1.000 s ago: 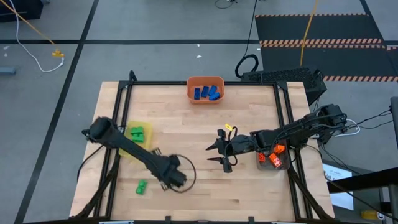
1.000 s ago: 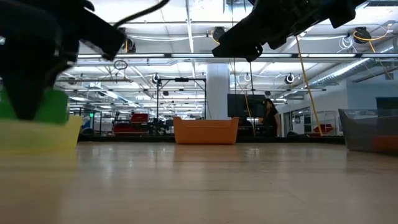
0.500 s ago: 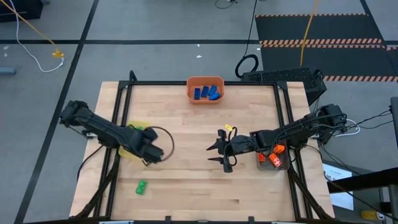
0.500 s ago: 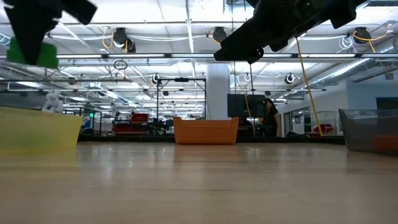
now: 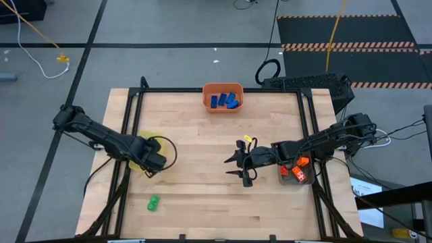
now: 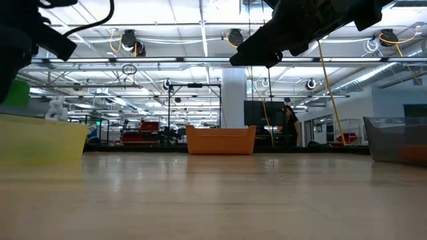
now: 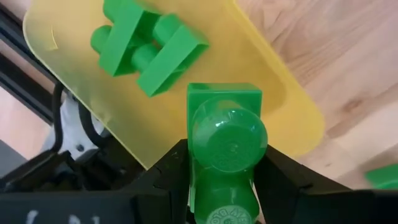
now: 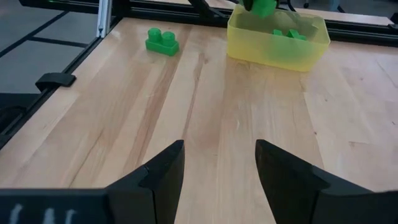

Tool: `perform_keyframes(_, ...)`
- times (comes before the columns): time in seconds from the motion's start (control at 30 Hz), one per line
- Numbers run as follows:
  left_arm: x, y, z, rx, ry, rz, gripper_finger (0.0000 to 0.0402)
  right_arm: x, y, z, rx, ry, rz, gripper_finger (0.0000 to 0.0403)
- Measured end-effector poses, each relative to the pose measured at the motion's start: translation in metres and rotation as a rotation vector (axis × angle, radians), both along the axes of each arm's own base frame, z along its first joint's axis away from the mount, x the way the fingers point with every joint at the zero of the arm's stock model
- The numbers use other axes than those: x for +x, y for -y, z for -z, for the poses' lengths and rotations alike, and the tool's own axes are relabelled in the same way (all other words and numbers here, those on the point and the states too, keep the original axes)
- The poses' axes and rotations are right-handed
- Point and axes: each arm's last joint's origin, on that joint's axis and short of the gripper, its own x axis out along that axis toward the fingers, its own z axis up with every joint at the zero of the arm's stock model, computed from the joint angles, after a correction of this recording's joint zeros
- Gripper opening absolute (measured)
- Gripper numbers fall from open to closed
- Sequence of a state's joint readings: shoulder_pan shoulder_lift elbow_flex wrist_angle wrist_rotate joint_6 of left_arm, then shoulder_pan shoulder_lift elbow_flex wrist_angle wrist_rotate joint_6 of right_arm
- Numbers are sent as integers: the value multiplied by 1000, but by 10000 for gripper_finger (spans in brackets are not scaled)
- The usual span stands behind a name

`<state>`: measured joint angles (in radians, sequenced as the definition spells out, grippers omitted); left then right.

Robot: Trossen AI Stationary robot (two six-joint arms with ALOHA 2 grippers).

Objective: Sort & place blocks by color
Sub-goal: Put the green game piece into the yellow bin

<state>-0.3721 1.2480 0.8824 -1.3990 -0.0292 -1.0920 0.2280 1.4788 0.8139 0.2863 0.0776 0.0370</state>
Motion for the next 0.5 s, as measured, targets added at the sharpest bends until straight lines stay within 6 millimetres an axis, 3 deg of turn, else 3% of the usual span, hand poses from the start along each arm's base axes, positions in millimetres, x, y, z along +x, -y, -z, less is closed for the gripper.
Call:
perform_keyframes(0.33, -6, -3, 14, 14, -45, 43, 138, 0, 0, 0, 2, 0, 0, 187)
perform_keyframes(0.4, -6, -3, 14, 22, -43, 39, 173, 0, 0, 0, 2, 0, 0, 187)
perform_keyframes(0.5, -6, -3, 14, 24, -41, 27, 267, 0, 0, 0, 2, -1, 0, 187)
